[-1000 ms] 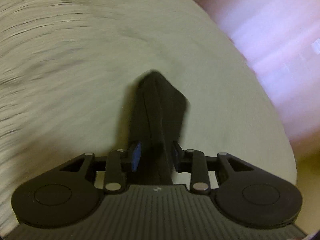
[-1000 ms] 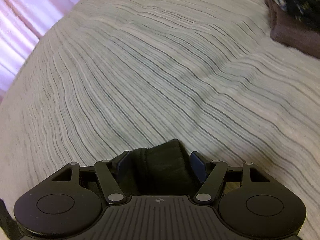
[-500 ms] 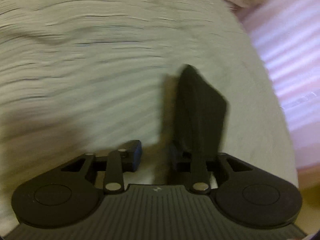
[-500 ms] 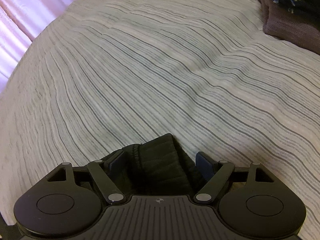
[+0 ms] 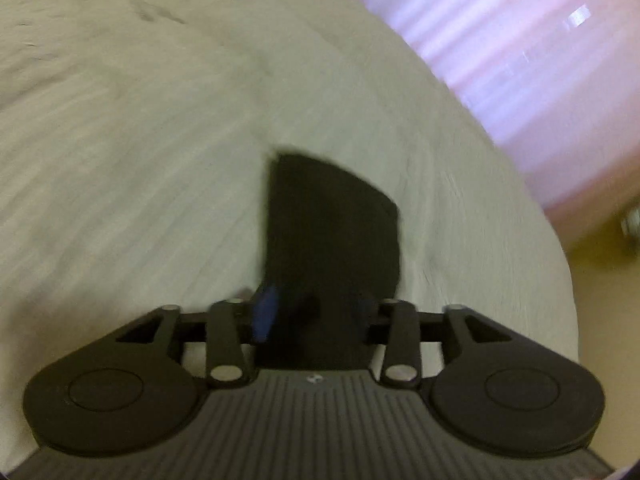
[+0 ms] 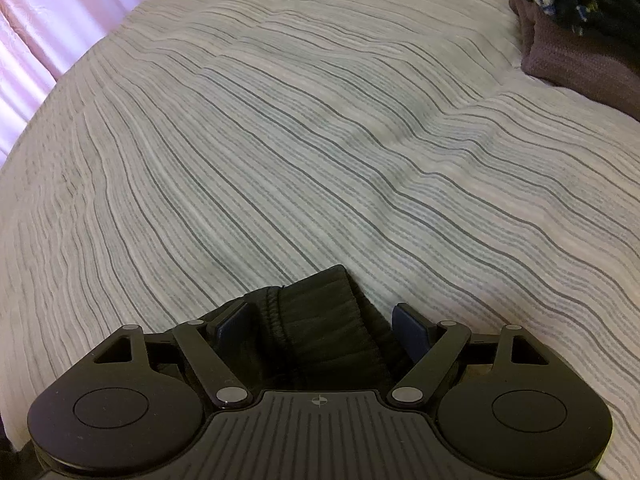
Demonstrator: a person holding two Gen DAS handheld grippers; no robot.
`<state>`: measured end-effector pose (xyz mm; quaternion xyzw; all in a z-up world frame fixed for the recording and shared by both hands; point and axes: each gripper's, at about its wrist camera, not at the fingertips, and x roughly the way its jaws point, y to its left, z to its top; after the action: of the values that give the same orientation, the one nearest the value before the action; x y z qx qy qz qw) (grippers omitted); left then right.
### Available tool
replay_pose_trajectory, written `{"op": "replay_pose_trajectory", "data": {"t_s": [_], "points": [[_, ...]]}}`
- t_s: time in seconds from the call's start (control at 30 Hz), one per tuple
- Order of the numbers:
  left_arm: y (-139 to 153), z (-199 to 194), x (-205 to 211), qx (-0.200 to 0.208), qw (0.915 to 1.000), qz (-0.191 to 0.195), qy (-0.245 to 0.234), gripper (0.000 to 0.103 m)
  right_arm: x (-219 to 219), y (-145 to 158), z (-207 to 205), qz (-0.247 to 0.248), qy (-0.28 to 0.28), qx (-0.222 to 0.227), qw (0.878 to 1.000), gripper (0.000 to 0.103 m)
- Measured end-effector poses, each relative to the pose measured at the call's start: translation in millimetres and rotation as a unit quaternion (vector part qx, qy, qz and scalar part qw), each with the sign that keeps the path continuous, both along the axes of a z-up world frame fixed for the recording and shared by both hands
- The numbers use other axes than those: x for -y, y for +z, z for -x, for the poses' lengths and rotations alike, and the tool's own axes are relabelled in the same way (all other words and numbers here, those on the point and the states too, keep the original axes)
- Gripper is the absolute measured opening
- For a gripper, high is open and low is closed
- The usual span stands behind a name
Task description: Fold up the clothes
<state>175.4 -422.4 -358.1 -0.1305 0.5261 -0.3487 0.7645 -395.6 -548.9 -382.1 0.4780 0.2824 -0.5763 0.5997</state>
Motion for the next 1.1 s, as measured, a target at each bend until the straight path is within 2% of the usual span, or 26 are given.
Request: {"op": "replay_pose_trajectory", "data": {"t_s": [0.03,0.13,0.2,0.23,0.27,0.3,0.43,0.5,0.57,0.6,0.63,0.7,0.73,0.77,0.83,0.93,0.97,1.03,1.1], "points": [[-4,-10,-1,-0.011,0.9998,0.001,0.014,0.049,-2,0,0,0.001,-0.002,0.0,1.0,0.08],[-26,-30,9,-0.054,0.9982,0.009,0.024,0.05,-5,2,-3,0.007,-0.003,-0.006,1.0,0.081],[-34,-34,19,-0.059,0.998,0.016,0.014,0.045,-5,1,-3,0.007,-0.002,-0.008,1.0,0.082],[-36,-32,23,-0.055,0.9982,0.02,0.009,0.021,-4,1,-4,0.006,-0.001,-0.009,1.0,0.083],[-35,-31,24,-0.051,0.9985,0.019,0.006,0.005,-3,1,-6,0.005,0.0,-0.011,1.0,0.083],[-33,-30,24,-0.047,0.9987,0.017,0.005,0.001,-1,1,-7,0.004,0.001,-0.013,1.0,0.083],[27,-20,-34,0.048,0.9973,0.051,0.021,0.002,-2,6,-5,0.003,0.008,-0.012,1.0,0.083],[55,-22,-83,0.092,0.9924,0.054,0.061,0.002,-4,9,-4,0.004,0.01,-0.008,1.0,0.083],[66,-23,-135,0.123,0.9877,0.026,0.093,0.004,-5,10,0,0.008,0.009,-0.005,1.0,0.083],[62,-22,-153,0.128,0.9868,-0.005,0.099,0.006,-7,10,0,0.011,0.009,-0.004,1.0,0.083],[51,-21,-168,0.12,0.986,-0.049,0.105,0.008,-9,11,0,0.014,0.009,-0.003,1.0,0.083],[20,-19,-194,0.071,0.9813,-0.127,0.126,0.009,-12,11,-2,0.019,0.014,-0.006,1.0,0.083],[11,-13,-205,0.057,0.9787,-0.141,0.138,0.01,-14,13,-4,0.019,0.019,-0.006,1.0,0.083],[12,-4,-213,0.06,0.9769,-0.139,0.151,0.009,-13,15,-4,0.019,0.026,-0.006,0.999,0.083],[22,11,-212,0.089,0.9697,-0.158,0.164,0.009,-16,22,-3,0.02,0.043,-0.008,0.999,0.083],[36,23,-198,0.146,0.9482,-0.22,0.177,0.009,-16,32,11,0.031,0.06,-0.015,0.998,0.083],[44,24,-192,0.161,0.9463,-0.221,0.173,0.009,-16,35,18,0.034,0.06,-0.013,0.998,0.083],[58,26,-180,0.165,0.9575,-0.187,0.146,0.009,-17,41,33,0.039,0.06,-0.005,0.997,0.082],[65,30,-165,0.152,0.9707,-0.148,0.113,0.009,-16,44,44,0.046,0.069,0.002,0.997,0.082]]}}
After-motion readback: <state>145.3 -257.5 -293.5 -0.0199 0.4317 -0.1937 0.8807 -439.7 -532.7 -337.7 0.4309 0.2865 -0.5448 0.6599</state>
